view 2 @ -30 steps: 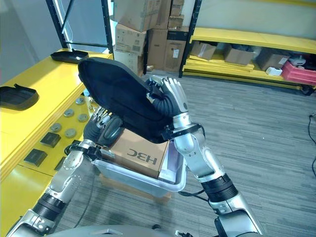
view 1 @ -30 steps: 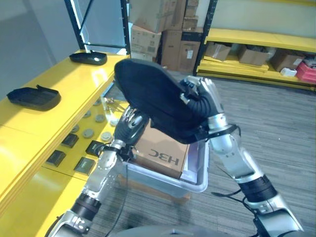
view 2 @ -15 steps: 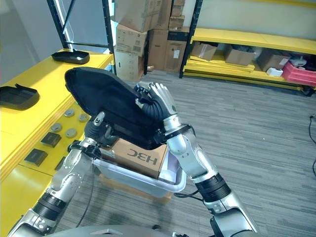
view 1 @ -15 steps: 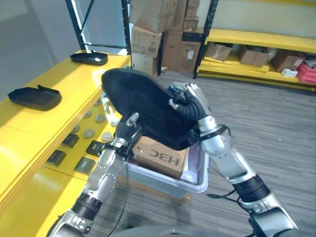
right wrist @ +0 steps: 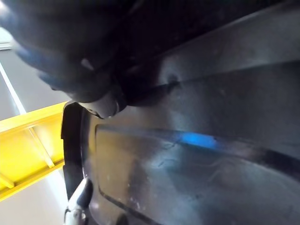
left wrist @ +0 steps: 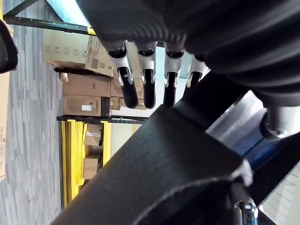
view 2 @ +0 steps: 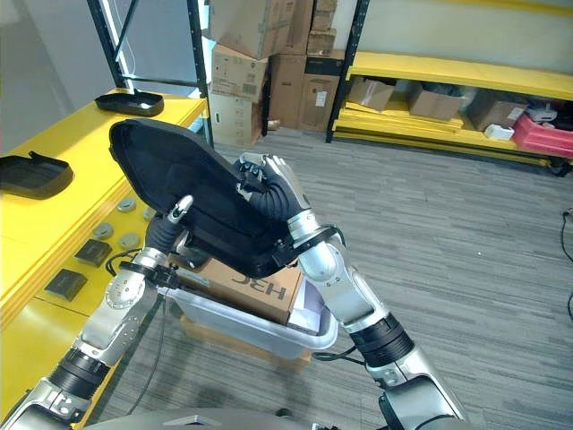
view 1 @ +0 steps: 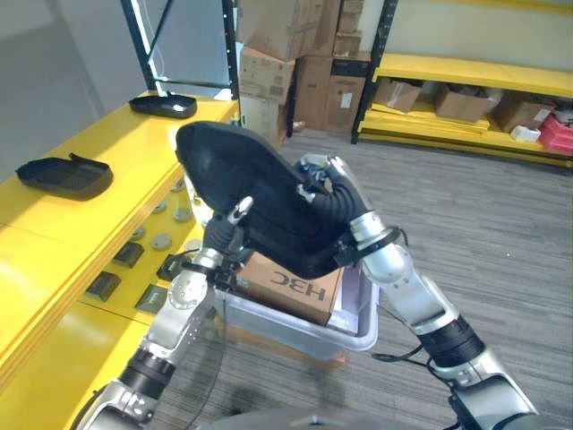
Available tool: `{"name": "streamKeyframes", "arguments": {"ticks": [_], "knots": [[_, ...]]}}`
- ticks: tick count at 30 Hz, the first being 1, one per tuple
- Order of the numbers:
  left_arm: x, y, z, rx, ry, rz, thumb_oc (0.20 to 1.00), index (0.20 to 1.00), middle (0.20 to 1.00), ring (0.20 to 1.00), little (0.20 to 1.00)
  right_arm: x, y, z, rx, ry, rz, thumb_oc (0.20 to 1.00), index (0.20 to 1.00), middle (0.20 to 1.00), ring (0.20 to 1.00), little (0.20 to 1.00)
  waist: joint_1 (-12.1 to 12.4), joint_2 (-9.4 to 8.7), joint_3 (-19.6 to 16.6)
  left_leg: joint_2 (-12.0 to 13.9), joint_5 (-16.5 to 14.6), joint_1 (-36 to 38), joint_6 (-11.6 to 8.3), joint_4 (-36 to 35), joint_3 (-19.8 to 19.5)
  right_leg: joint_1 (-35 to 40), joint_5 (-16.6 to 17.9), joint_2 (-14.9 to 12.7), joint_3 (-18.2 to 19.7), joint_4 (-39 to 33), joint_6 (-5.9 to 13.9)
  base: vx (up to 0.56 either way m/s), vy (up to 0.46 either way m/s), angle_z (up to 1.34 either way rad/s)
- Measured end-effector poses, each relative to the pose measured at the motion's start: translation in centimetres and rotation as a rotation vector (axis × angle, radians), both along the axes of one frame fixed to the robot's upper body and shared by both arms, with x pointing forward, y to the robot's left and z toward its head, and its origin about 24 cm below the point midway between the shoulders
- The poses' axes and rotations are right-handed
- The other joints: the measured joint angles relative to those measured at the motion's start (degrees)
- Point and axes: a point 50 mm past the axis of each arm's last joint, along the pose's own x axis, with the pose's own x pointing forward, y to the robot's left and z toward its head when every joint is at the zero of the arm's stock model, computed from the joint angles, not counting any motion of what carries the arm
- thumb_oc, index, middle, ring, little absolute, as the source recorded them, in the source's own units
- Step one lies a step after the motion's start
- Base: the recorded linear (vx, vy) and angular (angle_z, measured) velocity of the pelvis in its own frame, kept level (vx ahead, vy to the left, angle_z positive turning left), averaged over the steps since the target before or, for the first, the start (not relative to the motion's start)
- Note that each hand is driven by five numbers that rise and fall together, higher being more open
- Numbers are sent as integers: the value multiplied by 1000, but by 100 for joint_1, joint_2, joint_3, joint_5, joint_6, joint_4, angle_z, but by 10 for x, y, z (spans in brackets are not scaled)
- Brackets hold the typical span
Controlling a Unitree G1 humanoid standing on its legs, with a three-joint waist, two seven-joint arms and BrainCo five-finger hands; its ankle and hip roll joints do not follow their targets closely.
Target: Move parts from the plastic box to the shelf.
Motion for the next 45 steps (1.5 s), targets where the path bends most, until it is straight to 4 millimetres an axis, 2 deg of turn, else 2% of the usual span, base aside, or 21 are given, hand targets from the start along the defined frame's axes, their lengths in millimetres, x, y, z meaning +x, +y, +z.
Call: {"name": "streamKeyframes", "arguments": {"ticks": [14,15,21,22,25,27,28,30,32,33,36,37,40,41,42,45], "knots": [[-2,5,1,56,-45,144,200,200,200,200,200,4,10,-15,105,141,51,200,200,200,200,200,9,4,-2,-4,1,-11,-1,1,76,-33,5,-4,21,1,4,-2,-1,-1],[-2,5,1,51,-43,147,200,200,200,200,200,5,10,-16,104,144,51,1000,1000,1000,1000,1000,10,4,-2,-4,1,-13,-1,1,77,-33,6,-5,20,1,4,0,0,0],[0,25,3,64,-67,283,200,200,200,200,200,-4,19,-32,161,275,157,1000,1000,1000,1000,1000,-24,9,-5,-2,0,-14,-1,1,85,-38,4,-5,21,0,5,0,0,0],[1,34,4,89,-78,339,200,200,200,200,200,-12,17,-40,197,307,180,1000,1000,1000,1000,1000,-19,12,-17,-1,-2,-19,2,1,82,-40,-6,-7,19,0,6,0,0,0],[1,40,5,148,-105,387,200,200,200,200,200,-21,16,-52,225,344,187,1000,1000,1000,1000,1000,-21,20,-18,-6,-4,-50,4,0,83,-74,-3,-17,21,0,8,0,0,0],[-2,50,3,200,-109,422,200,200,200,200,200,-21,-5,-55,267,332,110,1000,1000,1000,1000,1000,-41,28,-15,-7,-6,-61,7,0,92,-94,-3,-23,29,0,8,10,-4,-2],[-7,64,-2,227,-95,473,200,200,200,200,200,-23,-30,-60,310,328,-4,1000,1000,1000,1000,1000,-61,43,-17,-6,-14,-59,18,-1,93,-94,-8,-25,30,-1,8,16,-12,-4],[-14,82,-7,233,-67,556,200,200,200,200,200,-25,-59,-66,346,326,-133,1000,1000,1000,1000,1000,-114,76,-17,-4,-20,-71,26,-4,103,-121,-7,-24,51,-1,9,13,-20,-5],[-20,96,-10,250,-53,607,200,200,200,200,200,-30,-86,-83,364,364,-268,1000,1000,1000,1000,1000,-122,87,-23,1,-21,-68,26,-3,106,-122,-11,-18,51,-1,10,4,-35,-2],[-26,106,-14,257,-35,648,200,200,200,200,200,-36,-109,-108,351,450,-388,1000,1000,1000,1000,1000,-130,92,-23,5,-27,-69,25,-3,103,-121,-32,-14,49,-1,31,2,-36,0],[-32,117,-17,262,-18,688,200,200,200,200,200,-52,-138,-157,244,648,-565,1000,1000,1000,1000,1000,-104,105,-8,6,-32,-85,31,-3,88,-127,-51,-16,35,-1,54,0,-48,3],[-34,120,-17,256,-16,695,200,200,200,200,200,-64,-146,-183,196,752,-629,1000,1000,1000,1000,1000,-86,120,5,13,-54,-93,46,-28,81,-132,-56,-11,25,-1,49,-4,-42,2],[-35,121,-16,230,-22,695,200,200,200,200,200,-79,-149,-210,124,886,-674,1000,1000,1000,1000,1000,-47,171,44,23,-60,-108,46,-33,66,-133,-68,-3,18,-2,28,1,-70,2],[-37,122,-14,219,-31,686,200,200,200,200,200,-91,-151,-226,78,949,-685,1000,1000,1000,1000,1000,-43,198,61,34,-66,-167,38,-34,40,-140,-68,5,-2,-2,27,7,-175,20],[-39,121,-10,203,-52,665,200,200,200,200,200,-107,-156,-259,7,1116,-749,1000,1000,1000,1000,1000,19,160,61,50,-72,-185,16,-33,-87,-96,-88,32,-84,-2,34,-4,-169,28],[-49,121,-7,176,-70,649,200,200,200,200,200,-157,-155,-303,-65,1407,-835,1000,1000,1000,1000,1000,234,160,67,73,-48,-273,-25,0,-267,-93,-139,69,-259,-1,8,-26,-134,37]]}}
